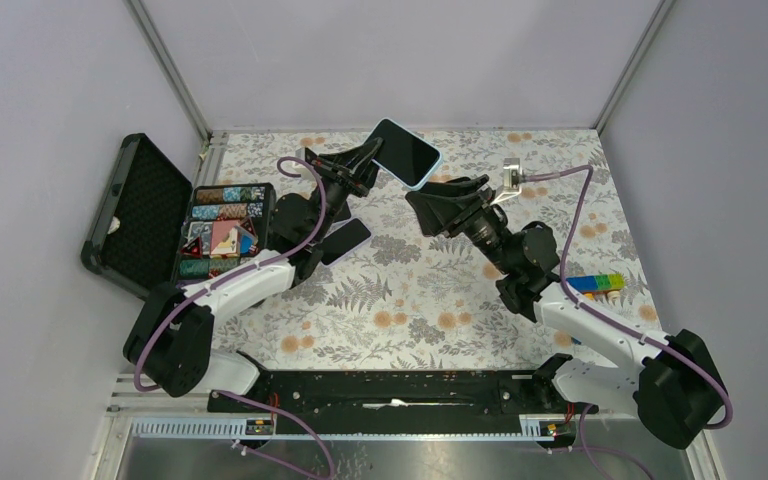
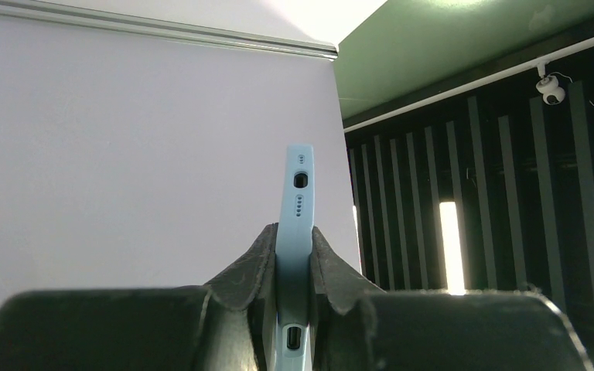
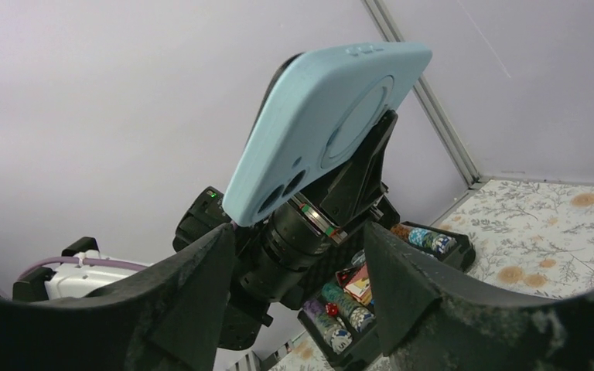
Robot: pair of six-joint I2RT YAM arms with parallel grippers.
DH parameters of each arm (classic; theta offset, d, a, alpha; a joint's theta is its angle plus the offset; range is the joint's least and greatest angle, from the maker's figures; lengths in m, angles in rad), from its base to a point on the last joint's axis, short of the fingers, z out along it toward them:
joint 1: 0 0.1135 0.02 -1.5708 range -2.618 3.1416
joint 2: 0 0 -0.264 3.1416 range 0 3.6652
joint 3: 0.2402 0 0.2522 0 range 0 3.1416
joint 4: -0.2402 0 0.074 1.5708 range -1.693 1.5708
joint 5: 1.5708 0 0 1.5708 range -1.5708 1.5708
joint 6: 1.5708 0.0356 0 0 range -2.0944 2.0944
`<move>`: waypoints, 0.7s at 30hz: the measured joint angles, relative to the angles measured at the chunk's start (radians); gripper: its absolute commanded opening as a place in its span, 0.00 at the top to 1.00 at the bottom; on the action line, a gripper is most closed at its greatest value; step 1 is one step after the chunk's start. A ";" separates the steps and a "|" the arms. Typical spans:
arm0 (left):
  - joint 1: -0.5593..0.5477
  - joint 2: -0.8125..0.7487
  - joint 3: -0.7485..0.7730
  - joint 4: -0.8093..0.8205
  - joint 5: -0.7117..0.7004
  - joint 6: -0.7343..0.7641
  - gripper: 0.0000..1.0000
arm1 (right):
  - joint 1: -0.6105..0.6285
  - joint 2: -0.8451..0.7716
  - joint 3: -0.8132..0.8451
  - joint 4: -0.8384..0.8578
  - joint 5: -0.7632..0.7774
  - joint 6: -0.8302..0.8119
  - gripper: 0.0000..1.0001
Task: Take the phone out of the phone case
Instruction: Remove the phone case from the phone.
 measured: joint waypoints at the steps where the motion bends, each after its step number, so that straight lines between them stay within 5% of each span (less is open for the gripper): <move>1: 0.000 0.001 0.000 0.000 0.000 0.000 1.00 | 0.000 0.000 0.001 0.000 0.000 -0.002 0.36; 7: 0.000 0.002 0.000 -0.001 0.000 0.000 1.00 | 0.000 0.001 0.017 0.003 -0.008 -0.003 0.20; 12: 0.000 0.003 0.000 0.000 0.000 0.000 1.00 | 0.000 0.001 0.020 0.027 -0.026 -0.006 0.20; 21: -0.005 0.009 0.000 -0.001 0.013 0.000 1.00 | 0.000 0.001 0.069 -0.046 0.002 -0.010 0.64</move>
